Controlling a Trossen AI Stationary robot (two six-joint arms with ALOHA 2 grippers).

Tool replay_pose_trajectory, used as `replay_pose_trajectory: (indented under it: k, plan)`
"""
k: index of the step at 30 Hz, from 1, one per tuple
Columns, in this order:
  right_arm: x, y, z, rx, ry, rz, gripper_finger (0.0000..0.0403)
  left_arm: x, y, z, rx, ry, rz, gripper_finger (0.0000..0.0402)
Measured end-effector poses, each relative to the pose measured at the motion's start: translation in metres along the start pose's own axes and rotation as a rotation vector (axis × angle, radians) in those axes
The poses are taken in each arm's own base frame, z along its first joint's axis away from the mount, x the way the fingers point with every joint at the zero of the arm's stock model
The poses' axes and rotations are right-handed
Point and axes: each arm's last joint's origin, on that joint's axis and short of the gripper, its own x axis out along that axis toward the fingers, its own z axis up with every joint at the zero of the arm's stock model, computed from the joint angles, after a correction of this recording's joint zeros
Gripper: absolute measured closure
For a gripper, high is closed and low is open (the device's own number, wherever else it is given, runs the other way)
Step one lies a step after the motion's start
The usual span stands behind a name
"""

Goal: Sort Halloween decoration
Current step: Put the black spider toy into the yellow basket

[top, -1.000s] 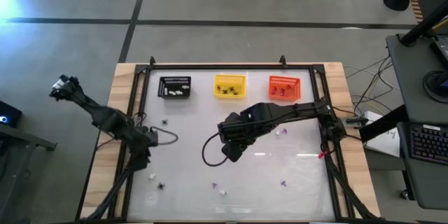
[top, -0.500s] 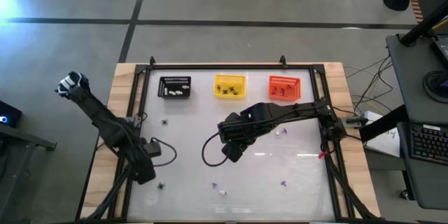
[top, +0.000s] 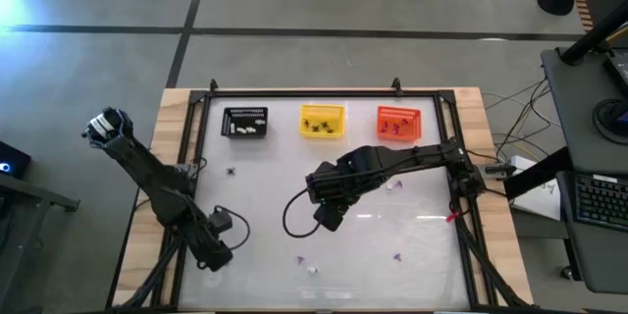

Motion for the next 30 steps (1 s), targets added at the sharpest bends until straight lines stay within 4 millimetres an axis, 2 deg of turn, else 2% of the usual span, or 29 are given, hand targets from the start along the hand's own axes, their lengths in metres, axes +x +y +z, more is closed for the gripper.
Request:
replay_pose_trajectory:
  k: [5, 14, 21, 25, 30]
  plan:
    - [0.000, 0.003, -0.004, -0.014, 0.003, 0.003, 0.0309, 0.019, -0.011, -0.003, 0.006, 0.008, -0.029, 0.0283]
    - [0.000, 0.012, -0.013, -0.041, 0.008, 0.009, 0.0309, 0.052, -0.012, -0.004, -0.032, 0.006, 0.079, 0.0283]
    - [0.000, 0.016, -0.017, -0.048, 0.009, 0.013, 0.0309, 0.067, -0.014, -0.004, -0.034, 0.047, 0.105, 0.0289]
    - [0.000, 0.016, -0.018, -0.059, 0.009, 0.013, 0.0309, 0.067, -0.014, -0.005, -0.018, 0.051, 0.104, 0.0319]
    - [0.000, 0.016, -0.018, -0.072, 0.006, 0.011, 0.0309, 0.062, -0.015, -0.006, 0.004, 0.061, 0.077, 0.0384]
